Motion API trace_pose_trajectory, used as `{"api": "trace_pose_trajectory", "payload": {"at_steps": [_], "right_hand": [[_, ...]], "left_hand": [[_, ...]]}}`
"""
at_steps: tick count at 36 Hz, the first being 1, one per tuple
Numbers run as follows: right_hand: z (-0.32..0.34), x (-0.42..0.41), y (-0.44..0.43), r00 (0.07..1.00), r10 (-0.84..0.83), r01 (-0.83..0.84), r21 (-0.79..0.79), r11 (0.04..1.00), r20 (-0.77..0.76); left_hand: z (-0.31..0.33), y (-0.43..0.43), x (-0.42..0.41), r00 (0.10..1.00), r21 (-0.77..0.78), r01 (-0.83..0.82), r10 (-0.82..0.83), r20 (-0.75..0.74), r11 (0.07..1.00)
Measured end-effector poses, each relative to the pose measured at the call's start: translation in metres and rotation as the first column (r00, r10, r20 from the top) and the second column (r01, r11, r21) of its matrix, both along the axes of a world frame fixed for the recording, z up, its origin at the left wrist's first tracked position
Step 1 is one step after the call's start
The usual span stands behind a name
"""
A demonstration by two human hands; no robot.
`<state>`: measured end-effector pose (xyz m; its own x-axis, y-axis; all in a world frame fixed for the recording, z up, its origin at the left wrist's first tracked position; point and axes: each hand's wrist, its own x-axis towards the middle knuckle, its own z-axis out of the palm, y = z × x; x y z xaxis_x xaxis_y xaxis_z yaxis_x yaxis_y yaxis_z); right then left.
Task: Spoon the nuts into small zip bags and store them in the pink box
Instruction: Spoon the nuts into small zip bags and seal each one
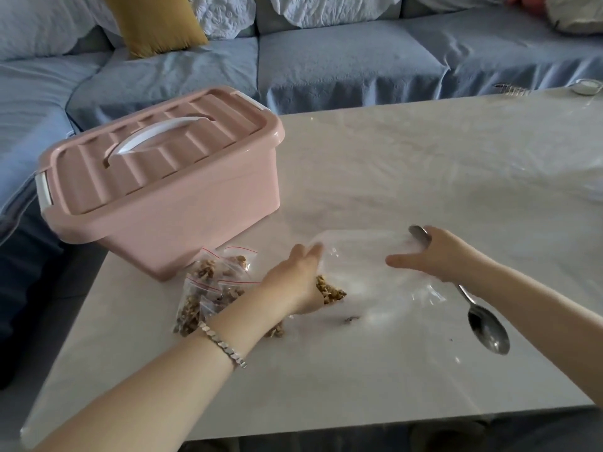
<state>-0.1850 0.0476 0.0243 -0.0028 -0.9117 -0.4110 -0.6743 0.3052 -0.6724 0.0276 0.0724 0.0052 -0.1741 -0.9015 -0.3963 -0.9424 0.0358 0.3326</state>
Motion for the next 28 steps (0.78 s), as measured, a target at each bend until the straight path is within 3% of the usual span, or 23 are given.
{"api": "trace_pose_trajectory", "payload": {"at_steps": [3,5,6,10,14,16,18,20,22,25,28], "right_hand": [[0.015,-0.001,0.015,0.994,-0.024,-0.012,-0.328,0.945,-0.108],[0.027,0.0,0.026,0.981,0.095,-0.17,-0.499,0.85,-0.171],[0.03,0.001,0.03,0.955,0.199,-0.287,-0.508,0.812,-0.222],[0.02,0.013,0.042,0.768,0.534,-0.632,-0.283,0.722,-0.353],[-0.007,0.016,0.05,0.622,0.638,-0.723,-0.021,0.69,-0.453],[-0.007,0.016,0.052,0.663,0.599,-0.691,-0.062,0.72,-0.449],[0.003,0.013,0.051,0.772,0.491,-0.602,-0.215,0.769,-0.404],[0.021,0.008,0.049,0.865,0.382,-0.489,-0.375,0.787,-0.326],[0.044,0.001,0.048,0.928,0.314,-0.372,-0.516,0.772,-0.2],[0.071,-0.01,0.045,0.965,0.249,-0.236,-0.667,0.706,-0.079],[0.078,-0.016,0.037,0.988,0.15,-0.125,-0.751,0.649,-0.035]], "left_hand": [[-0.006,0.004,0.0,0.993,0.018,-0.005,0.007,-0.118,1.0],[-0.008,0.006,0.0,0.978,-0.038,-0.027,0.018,-0.209,0.999],[-0.008,0.007,0.0,0.969,-0.062,-0.043,0.026,-0.245,0.997],[-0.01,0.004,0.002,0.937,-0.006,-0.041,0.037,-0.347,0.999],[-0.014,0.006,0.005,0.993,0.031,0.052,-0.048,-0.106,0.998],[-0.011,0.009,0.007,0.992,0.031,0.076,-0.072,-0.1,0.997],[-0.003,0.013,0.012,0.979,-0.036,0.059,-0.065,-0.194,0.998],[0.009,0.02,0.02,0.939,-0.157,-0.049,-0.008,-0.343,0.986],[0.014,0.031,0.028,0.901,-0.334,-0.222,0.061,-0.43,0.916],[0.006,0.044,0.038,0.944,-0.533,-0.297,0.16,-0.288,0.793],[-0.009,0.053,0.038,0.981,-0.404,-0.194,0.179,-0.075,0.894]]}}
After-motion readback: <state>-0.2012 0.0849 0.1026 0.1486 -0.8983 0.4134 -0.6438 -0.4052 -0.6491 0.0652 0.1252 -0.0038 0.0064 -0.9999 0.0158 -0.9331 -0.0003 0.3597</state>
